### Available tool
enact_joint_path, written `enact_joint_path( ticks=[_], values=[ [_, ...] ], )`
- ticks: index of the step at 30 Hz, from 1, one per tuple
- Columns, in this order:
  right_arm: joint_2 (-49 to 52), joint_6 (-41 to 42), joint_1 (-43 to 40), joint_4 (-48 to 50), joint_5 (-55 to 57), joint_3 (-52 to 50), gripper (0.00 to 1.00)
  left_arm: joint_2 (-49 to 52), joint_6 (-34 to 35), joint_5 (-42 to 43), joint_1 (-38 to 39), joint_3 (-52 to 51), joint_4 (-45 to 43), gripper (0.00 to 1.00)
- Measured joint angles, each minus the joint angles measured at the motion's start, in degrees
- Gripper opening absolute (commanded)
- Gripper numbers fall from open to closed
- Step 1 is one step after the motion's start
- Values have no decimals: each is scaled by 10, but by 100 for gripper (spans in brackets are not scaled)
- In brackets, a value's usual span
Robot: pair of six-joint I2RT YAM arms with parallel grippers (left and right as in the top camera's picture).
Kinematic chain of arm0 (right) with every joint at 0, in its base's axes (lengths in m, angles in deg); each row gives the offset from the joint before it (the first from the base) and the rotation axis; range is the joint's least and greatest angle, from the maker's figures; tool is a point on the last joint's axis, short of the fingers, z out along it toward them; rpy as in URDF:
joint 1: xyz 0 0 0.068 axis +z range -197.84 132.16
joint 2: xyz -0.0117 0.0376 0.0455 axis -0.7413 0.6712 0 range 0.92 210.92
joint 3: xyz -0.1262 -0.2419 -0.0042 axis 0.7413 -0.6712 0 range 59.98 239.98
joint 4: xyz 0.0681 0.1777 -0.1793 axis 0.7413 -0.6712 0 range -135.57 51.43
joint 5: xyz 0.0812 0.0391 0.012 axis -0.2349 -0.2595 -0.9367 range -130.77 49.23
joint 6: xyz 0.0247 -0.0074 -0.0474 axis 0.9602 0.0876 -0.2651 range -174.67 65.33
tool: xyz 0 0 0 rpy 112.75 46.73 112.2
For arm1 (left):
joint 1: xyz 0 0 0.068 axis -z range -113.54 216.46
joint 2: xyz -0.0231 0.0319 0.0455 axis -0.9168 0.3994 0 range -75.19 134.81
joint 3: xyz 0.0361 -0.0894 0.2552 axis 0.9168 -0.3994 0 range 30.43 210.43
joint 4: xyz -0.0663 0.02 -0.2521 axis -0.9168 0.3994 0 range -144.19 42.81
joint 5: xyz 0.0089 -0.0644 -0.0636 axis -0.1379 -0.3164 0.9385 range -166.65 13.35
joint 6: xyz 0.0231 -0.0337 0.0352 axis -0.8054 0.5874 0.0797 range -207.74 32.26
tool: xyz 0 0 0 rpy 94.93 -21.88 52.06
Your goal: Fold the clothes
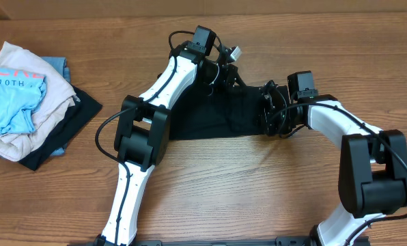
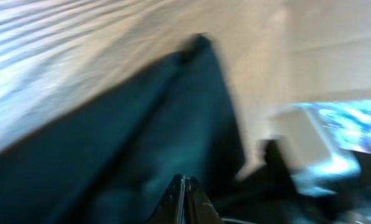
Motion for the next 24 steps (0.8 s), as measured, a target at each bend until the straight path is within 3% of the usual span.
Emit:
enact_joint_path(
  ticks=[3, 6, 16, 18, 21, 24],
  values=[
    [16, 0, 0, 8, 0, 0, 4, 0, 0, 37, 0, 0, 8, 4],
    [24, 0, -1, 12, -5, 0, 4, 0, 0, 17, 5, 0, 29, 4],
    [24, 0, -1, 9, -5, 1, 4, 0, 0, -203, 16, 0, 67, 4],
    [26, 0, 0, -17, -5, 12, 4, 0, 0, -234, 16, 0, 61, 4],
    [28, 0, 0, -90, -14, 54, 4, 0, -1, -249, 16, 7, 59, 16],
    [27, -1, -1, -150, -18, 124, 4, 0, -2, -266, 15, 50, 75, 19]
  ],
)
